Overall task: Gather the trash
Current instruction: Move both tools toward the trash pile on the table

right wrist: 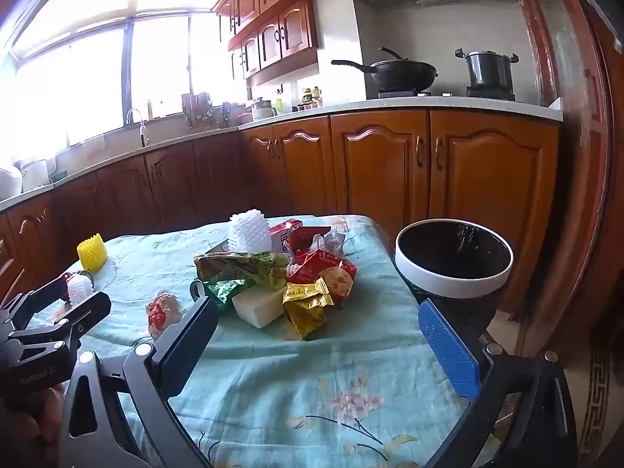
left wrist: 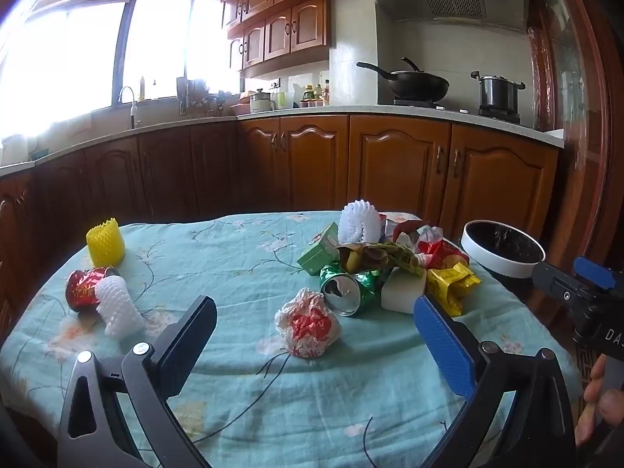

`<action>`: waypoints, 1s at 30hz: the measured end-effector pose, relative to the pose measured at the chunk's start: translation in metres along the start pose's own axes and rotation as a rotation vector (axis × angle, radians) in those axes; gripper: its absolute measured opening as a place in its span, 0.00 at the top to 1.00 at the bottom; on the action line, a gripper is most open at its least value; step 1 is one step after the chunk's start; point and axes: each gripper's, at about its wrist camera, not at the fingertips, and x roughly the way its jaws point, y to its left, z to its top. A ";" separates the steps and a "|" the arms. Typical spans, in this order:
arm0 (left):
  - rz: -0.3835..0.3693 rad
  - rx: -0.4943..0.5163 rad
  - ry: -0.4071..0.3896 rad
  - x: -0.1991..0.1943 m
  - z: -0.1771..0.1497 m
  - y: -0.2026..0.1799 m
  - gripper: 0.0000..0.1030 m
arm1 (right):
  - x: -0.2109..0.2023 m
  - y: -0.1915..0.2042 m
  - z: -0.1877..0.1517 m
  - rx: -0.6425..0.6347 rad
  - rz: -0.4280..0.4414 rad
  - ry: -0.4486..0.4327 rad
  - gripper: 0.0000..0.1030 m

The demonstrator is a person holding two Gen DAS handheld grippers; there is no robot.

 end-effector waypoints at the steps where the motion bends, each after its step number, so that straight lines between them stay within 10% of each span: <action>1: 0.004 0.005 0.000 -0.001 0.000 -0.001 0.01 | 0.000 0.001 -0.001 -0.005 -0.003 0.011 0.00; 30: 0.026 -0.015 0.015 0.001 -0.002 0.002 0.01 | -0.013 0.002 -0.001 -0.003 -0.011 -0.046 0.00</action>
